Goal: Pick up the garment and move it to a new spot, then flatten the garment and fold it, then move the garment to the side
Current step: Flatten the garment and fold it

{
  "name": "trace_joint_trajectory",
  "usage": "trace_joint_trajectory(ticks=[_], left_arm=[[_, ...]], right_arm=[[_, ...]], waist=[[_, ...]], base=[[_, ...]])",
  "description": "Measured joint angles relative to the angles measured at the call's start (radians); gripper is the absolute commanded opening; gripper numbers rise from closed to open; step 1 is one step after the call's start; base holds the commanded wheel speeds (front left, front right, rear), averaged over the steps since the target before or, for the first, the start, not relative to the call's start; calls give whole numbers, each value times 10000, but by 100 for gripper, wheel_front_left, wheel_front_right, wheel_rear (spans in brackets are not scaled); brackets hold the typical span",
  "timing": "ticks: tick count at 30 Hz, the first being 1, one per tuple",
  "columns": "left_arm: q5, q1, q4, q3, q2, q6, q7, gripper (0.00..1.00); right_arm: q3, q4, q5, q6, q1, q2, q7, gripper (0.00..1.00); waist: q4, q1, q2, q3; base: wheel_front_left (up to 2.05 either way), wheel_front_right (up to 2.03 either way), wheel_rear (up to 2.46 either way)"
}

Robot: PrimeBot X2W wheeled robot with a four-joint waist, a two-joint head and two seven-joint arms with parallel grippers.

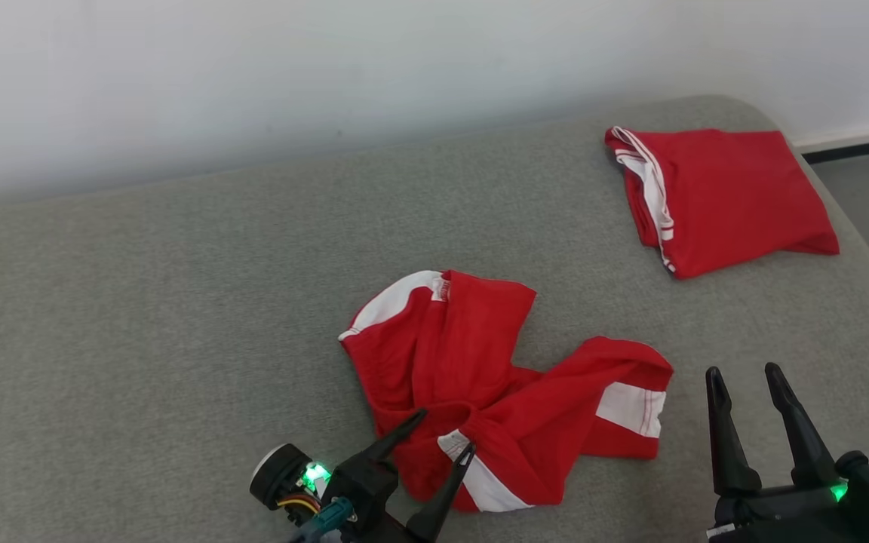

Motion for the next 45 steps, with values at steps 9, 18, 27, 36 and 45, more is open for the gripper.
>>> trace_joint_trajectory(ticks=[9, 18, 27, 36, 45], left_arm=[[-970, -853, 1076, -1262, 63, 0, 314, 0], [-1229, -1230, 844, -460, 587, 332, -50, 0], [-1689, -821, -73, 742, 1824, 970, -140, 0], [-2366, 1114, -291, 1315, 2128, 1375, -159, 0], [-2167, 1971, -780, 2479, 1377, 1406, -169, 100]], right_arm=[[-29, 0, 15, 0, -103, 90, 0, 100], [-270, -25, 13, 0, -32, 159, 0, 100], [-297, 330, -6, 0, 12, 4, 0, 100], [-215, 671, -58, 0, -36, -65, -2, 100], [-284, 800, -69, 0, 68, -134, 0, 100]], waist=[[-569, 0, 0, 396], [-275, 1, 0, 412], [646, 0, 0, 188], [1235, -2, 0, -106], [1502, -2, -1, -367]], base=[[0, 0, 0], [0, 0, 0], [0, 0, 0], [0, 0, 0], [0, 0, 0]])
